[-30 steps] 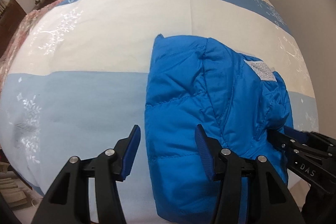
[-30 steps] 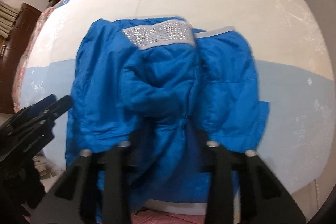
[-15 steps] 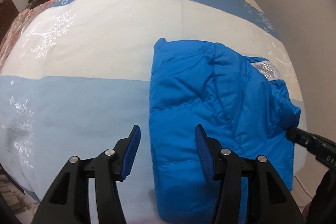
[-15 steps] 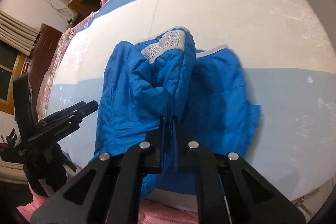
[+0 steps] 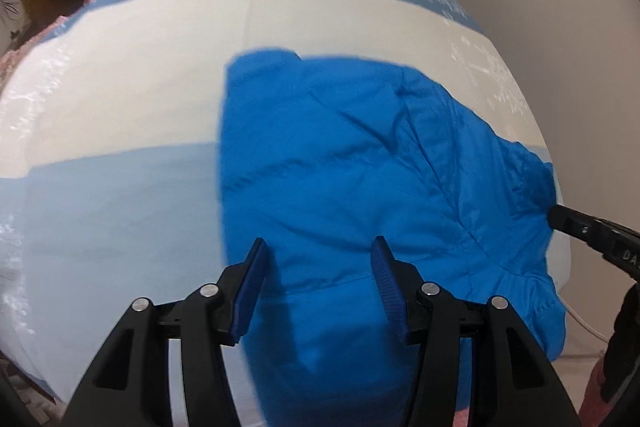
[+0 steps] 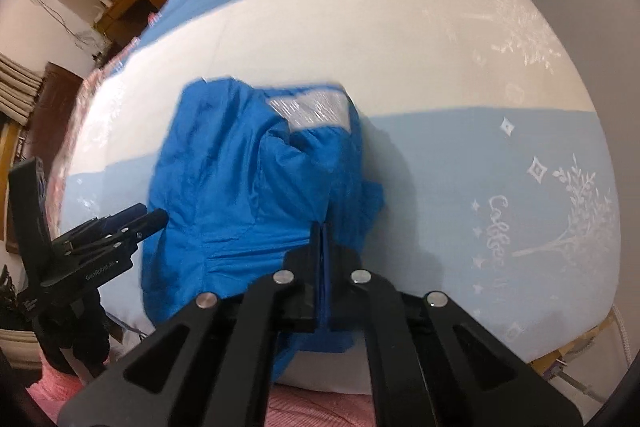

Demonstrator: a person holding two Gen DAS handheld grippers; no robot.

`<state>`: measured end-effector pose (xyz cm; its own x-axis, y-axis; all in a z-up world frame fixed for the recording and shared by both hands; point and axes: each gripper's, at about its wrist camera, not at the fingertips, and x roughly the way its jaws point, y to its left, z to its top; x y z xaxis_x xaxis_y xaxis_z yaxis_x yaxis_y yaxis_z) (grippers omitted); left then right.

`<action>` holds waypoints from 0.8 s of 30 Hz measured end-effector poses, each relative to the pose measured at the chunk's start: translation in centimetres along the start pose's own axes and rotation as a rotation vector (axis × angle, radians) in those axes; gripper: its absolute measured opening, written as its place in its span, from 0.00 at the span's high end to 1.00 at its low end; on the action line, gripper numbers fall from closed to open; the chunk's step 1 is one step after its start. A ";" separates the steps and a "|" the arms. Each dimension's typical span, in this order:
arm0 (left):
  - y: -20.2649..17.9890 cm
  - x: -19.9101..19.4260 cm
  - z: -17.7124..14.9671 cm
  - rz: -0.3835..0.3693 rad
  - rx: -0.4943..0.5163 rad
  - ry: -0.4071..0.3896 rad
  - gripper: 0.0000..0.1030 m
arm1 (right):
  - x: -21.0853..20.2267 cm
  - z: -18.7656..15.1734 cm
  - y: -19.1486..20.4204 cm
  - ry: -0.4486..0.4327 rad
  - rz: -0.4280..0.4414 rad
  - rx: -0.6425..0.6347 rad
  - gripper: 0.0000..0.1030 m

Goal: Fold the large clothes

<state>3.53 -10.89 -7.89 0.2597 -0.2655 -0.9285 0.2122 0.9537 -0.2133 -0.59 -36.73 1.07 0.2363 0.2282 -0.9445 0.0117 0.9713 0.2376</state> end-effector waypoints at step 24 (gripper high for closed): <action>1.8 -2.6 -3.8 0.088 -0.040 -0.036 0.49 | -0.5 -2.6 6.2 -0.007 0.093 -0.194 0.95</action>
<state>-0.37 -7.99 -7.00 0.3093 -0.1841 -0.9330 0.1495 0.9783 -0.1435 -3.13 -30.60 2.39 0.2344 0.3175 -0.9188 -0.1975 0.9410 0.2748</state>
